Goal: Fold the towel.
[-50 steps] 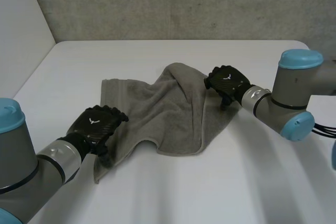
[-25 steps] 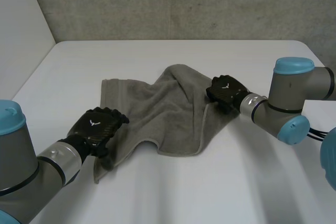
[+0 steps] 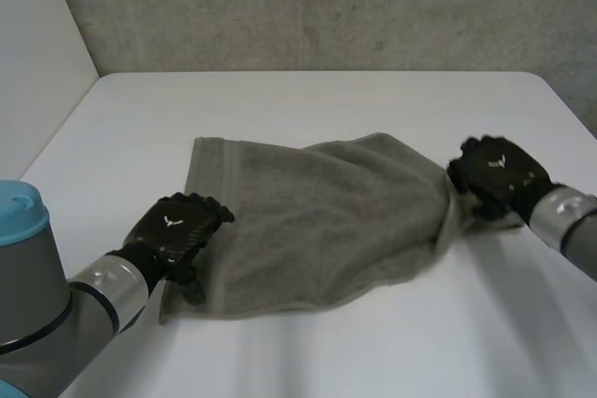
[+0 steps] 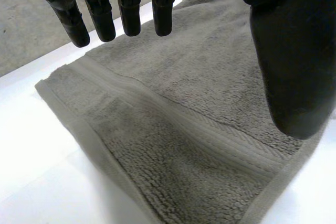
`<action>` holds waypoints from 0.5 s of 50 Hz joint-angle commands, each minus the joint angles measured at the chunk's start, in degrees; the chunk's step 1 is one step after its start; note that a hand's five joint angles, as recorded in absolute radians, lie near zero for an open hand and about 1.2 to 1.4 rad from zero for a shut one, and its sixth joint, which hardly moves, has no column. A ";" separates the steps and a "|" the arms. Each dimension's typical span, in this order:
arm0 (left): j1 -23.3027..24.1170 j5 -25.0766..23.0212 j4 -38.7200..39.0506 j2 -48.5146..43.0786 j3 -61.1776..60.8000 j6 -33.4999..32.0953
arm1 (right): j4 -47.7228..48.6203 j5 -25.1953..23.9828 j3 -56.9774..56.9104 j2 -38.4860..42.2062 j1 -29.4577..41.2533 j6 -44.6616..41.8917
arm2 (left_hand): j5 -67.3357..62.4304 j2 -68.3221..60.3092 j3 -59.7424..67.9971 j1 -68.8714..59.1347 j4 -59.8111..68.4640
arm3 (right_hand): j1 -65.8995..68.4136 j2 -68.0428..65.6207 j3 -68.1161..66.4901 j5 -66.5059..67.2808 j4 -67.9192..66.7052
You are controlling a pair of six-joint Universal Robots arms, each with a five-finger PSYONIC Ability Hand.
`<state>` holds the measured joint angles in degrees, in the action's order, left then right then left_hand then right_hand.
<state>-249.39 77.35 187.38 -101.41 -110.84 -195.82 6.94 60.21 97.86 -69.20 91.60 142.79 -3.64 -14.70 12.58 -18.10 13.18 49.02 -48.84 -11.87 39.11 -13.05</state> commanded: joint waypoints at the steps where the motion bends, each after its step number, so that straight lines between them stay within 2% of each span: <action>1: 2.15 0.17 -0.08 -0.02 -0.16 0.00 | -5.18 -2.11 2.42 -2.17 -2.92 -4.80 | 2.42 3.48 -2.58 6.88 -3.18 | -27.00 26.82 1.87 -27.08 3.05; 3: 2.68 0.17 -0.17 -0.02 -0.07 0.00 | -6.85 -3.25 2.16 -3.31 -2.74 -4.71 | 2.42 3.48 -2.58 6.88 -3.18 | -34.54 34.36 1.87 -34.62 3.05; 11: 4.61 0.17 -0.08 0.07 -0.07 0.00 | -6.59 -6.94 1.63 -4.37 -1.87 -5.85 | 2.08 3.14 -2.58 6.54 -3.18 | -32.22 32.04 1.87 -32.30 3.05; 15: 4.97 0.17 -0.08 -0.02 -0.07 0.00 | -6.59 -7.30 0.40 -3.23 -0.46 -7.53 | 2.08 3.14 -2.58 6.54 -3.18 | -27.84 27.66 1.87 -27.92 3.05; 25: 5.32 0.17 -0.08 -0.10 -0.25 0.00 | -9.39 -6.33 -0.66 2.83 1.04 -23.85 | 2.42 3.48 -2.58 6.88 -3.18 | -15.74 15.56 1.87 -15.82 3.05</action>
<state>-244.07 77.51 187.30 -101.43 -110.93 -195.82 -0.47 53.27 97.37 -69.59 91.81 128.55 -3.64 -14.69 12.58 -18.10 13.18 29.42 -29.49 -11.87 20.04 -13.05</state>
